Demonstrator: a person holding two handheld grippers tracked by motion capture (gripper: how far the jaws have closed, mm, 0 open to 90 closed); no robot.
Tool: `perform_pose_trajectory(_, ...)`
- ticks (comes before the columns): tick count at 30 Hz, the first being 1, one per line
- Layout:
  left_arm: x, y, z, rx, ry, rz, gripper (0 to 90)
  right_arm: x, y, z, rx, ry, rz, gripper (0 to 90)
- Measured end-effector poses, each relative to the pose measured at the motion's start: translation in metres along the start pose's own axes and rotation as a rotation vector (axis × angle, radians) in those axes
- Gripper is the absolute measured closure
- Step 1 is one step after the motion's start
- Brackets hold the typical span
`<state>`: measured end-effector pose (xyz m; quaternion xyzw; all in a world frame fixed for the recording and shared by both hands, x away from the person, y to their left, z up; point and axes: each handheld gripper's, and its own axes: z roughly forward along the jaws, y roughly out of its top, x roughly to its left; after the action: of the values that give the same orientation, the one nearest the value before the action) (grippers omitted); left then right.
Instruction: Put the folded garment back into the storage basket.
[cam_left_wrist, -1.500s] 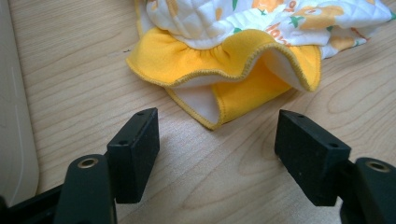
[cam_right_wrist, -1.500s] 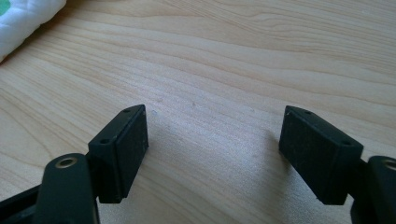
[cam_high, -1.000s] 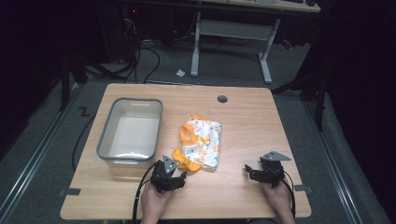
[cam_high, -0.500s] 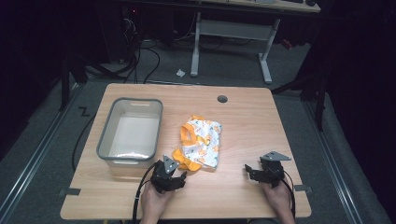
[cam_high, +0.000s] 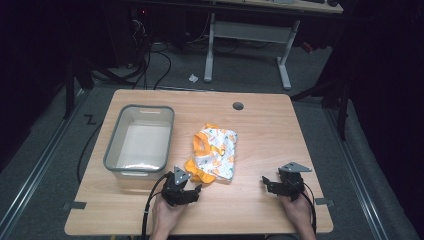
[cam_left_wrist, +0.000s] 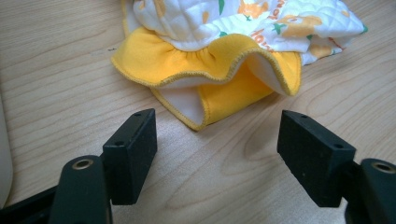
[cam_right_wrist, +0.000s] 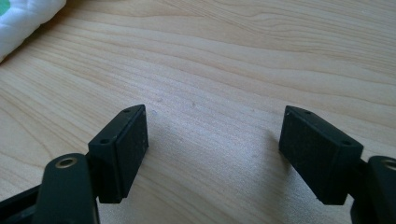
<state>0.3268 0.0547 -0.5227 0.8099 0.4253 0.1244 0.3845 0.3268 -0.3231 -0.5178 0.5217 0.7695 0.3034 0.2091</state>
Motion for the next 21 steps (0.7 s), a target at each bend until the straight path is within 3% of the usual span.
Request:
perform_pose_trajectory(10, -0.003, 0.006, -0.012, -0.034, -0.051, -0.027, 26.8, 0.000, 0.000, 0.000, -0.001, 0.000, -0.002, 24.2)
perform_pose_trajectory(21, -0.010, 0.021, -0.022, -0.050, -0.056, -0.022, 26.2, 0.000, 0.000, 0.000, 0.000, 0.000, -0.002, 24.2)
